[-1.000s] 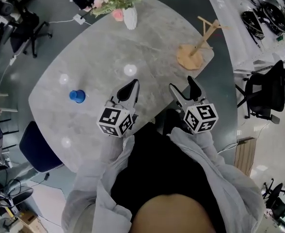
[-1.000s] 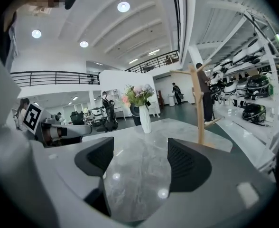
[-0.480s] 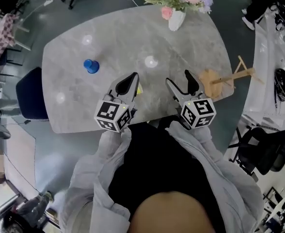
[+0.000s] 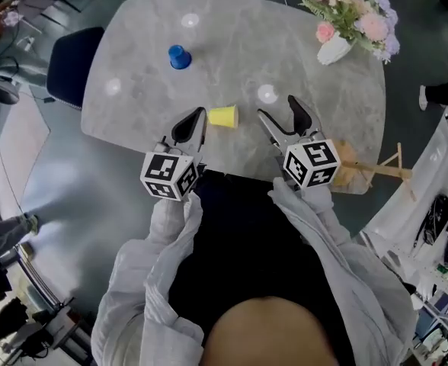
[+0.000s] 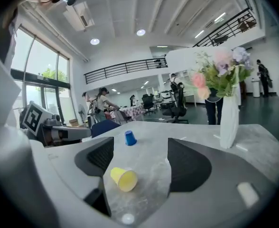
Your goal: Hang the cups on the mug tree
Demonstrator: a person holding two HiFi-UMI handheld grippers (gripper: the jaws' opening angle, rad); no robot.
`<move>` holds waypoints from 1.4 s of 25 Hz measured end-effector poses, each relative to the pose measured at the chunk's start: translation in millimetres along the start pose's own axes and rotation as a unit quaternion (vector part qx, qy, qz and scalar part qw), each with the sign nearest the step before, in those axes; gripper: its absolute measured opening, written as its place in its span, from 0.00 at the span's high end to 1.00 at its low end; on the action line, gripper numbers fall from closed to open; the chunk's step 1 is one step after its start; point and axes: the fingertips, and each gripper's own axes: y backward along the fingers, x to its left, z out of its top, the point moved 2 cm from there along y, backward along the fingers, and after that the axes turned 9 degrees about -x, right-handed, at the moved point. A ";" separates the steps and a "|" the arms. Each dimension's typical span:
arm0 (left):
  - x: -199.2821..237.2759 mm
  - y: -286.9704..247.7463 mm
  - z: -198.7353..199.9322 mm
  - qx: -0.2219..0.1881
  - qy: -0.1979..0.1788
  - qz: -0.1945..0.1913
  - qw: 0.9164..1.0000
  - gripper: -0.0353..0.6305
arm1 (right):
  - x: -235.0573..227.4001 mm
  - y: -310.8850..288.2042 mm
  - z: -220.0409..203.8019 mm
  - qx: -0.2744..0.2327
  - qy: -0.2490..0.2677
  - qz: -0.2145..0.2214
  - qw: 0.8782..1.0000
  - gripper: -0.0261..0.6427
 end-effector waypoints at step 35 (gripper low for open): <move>121.5 80.7 -101.6 0.029 0.114 0.128 0.985 0.94 | 94.0 -127.6 -184.4 0.501 0.381 0.274 0.727 0.56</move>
